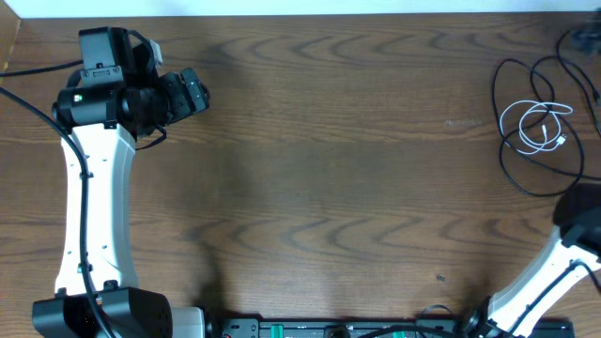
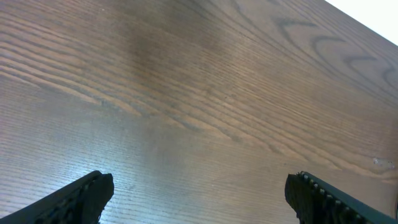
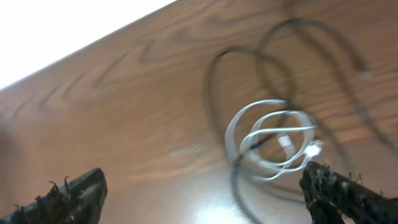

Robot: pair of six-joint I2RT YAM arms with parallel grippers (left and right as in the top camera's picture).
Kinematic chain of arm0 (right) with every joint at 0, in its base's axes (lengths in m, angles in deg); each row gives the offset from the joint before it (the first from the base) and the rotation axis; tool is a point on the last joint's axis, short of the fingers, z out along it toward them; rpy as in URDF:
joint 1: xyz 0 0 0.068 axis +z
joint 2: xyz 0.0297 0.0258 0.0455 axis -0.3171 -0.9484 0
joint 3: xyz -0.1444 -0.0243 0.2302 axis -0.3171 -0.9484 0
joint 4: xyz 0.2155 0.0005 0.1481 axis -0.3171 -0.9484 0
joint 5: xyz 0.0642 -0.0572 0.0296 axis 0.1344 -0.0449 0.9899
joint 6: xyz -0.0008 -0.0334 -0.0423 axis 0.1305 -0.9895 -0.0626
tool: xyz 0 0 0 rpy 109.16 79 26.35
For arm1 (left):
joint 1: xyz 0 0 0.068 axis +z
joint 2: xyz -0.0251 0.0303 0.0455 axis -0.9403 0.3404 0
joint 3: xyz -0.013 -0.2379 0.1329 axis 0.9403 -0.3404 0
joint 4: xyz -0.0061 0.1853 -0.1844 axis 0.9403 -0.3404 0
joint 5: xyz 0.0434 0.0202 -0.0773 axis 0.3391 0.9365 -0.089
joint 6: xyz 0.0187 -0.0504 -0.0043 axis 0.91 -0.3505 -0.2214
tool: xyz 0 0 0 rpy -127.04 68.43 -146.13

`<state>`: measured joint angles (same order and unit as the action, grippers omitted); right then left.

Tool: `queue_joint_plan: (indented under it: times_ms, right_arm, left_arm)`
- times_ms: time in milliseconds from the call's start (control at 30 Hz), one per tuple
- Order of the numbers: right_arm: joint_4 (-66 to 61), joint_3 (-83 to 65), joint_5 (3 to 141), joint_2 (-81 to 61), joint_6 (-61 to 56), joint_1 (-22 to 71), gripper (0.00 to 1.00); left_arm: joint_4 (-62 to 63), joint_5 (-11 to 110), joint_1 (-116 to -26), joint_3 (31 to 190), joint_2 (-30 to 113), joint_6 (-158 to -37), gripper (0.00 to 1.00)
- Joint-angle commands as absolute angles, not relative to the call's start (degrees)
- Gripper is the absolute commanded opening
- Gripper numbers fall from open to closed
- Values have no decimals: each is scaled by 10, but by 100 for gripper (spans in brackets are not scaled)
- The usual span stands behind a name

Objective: Untangle cables

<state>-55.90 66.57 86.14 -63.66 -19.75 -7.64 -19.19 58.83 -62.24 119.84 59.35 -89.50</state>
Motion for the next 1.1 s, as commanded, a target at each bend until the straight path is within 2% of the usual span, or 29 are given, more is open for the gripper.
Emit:
queue_joint_plan:
  times_ms: [0,300,467,800,1067]
  right_arm:
    - [-581,671,864,-595,-221,-12,97]
    - [-624,671,801,-539,-221,141,99]
    - [-653,671,791,-516,-221,190,99]
    - [-669,671,804,-429,-220,225,99]
    - [-669,671,802,-419,-211,225,99]
  left_arm:
    - [-192,583,-622,1199,595,-892,94]
    - [-192,583,-622,1199,595,-892,95]
    - [-192,583,-622,1199,595,-892,95]
    - [-192,583,-622,1199,595,-892,95]
    - [-192,583,-622,1199,595,-892,95]
